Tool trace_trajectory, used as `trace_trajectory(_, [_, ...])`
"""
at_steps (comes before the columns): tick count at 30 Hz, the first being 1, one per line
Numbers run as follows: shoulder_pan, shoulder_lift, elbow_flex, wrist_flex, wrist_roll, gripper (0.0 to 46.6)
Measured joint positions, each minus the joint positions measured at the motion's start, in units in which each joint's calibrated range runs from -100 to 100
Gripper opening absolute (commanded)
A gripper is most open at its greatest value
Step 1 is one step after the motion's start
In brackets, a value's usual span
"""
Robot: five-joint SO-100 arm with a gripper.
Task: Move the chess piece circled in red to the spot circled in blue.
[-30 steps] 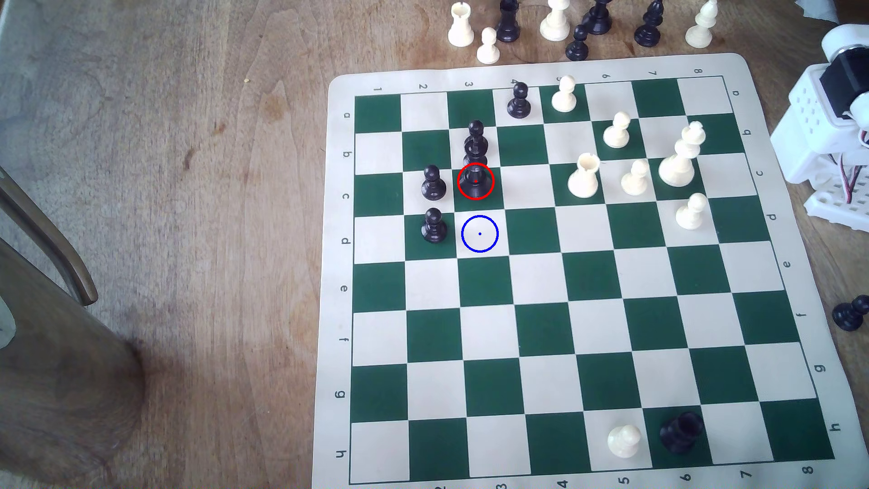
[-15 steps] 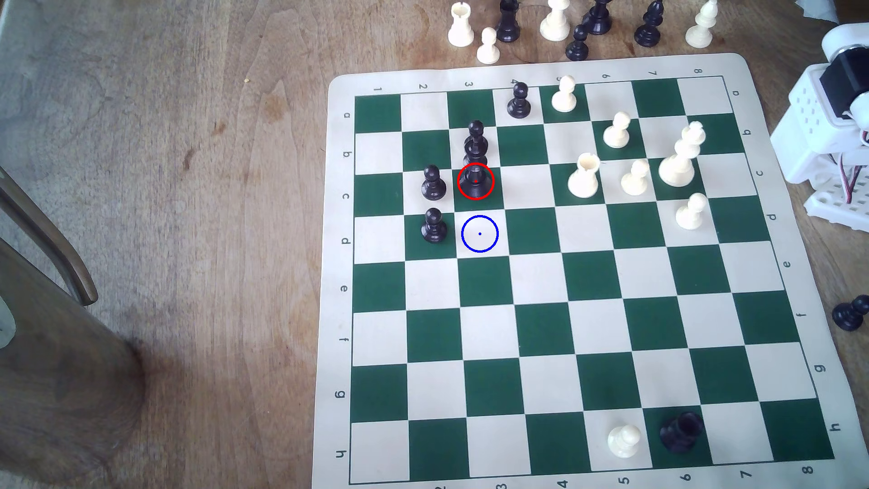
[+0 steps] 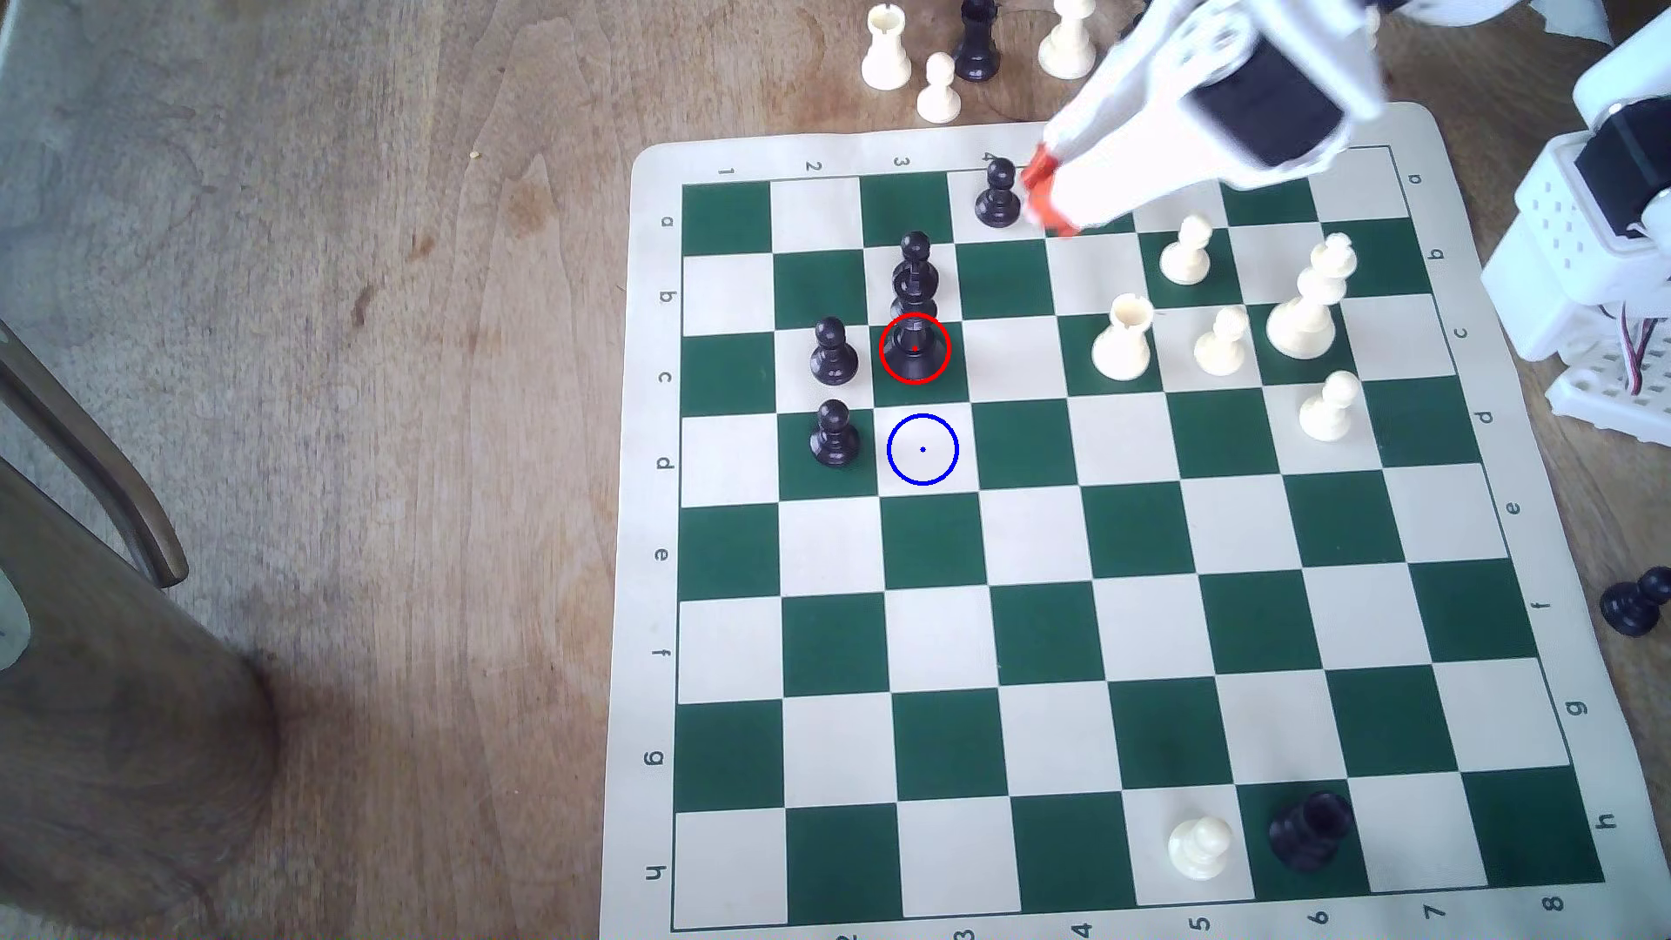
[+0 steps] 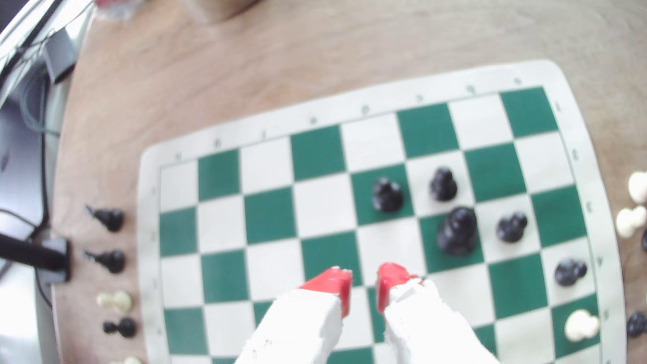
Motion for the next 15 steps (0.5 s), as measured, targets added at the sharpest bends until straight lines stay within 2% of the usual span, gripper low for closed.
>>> trace_trajectory(2, [-0.66,5.53,-3.16,1.12,0.00,9.7])
trace_trajectory(3, [-0.66,6.95,-3.98,1.20,0.00,11.8])
trace_trajectory(5, [0.22,10.81,-6.33,1.20,0.00,19.5])
trace_trajectory(8, [1.03,11.98,-6.51,1.04,0.10,23.5])
trace_trajectory(9, [1.40,12.15,-6.51,0.56,0.29,28.2])
trace_trajectory(11, [2.65,12.82,-6.51,-0.80,1.12,28.4])
trace_trajectory(13, [3.69,13.41,-6.51,-1.51,2.05,25.6])
trace_trajectory(15, [5.16,14.08,-6.15,-2.39,3.03,25.1])
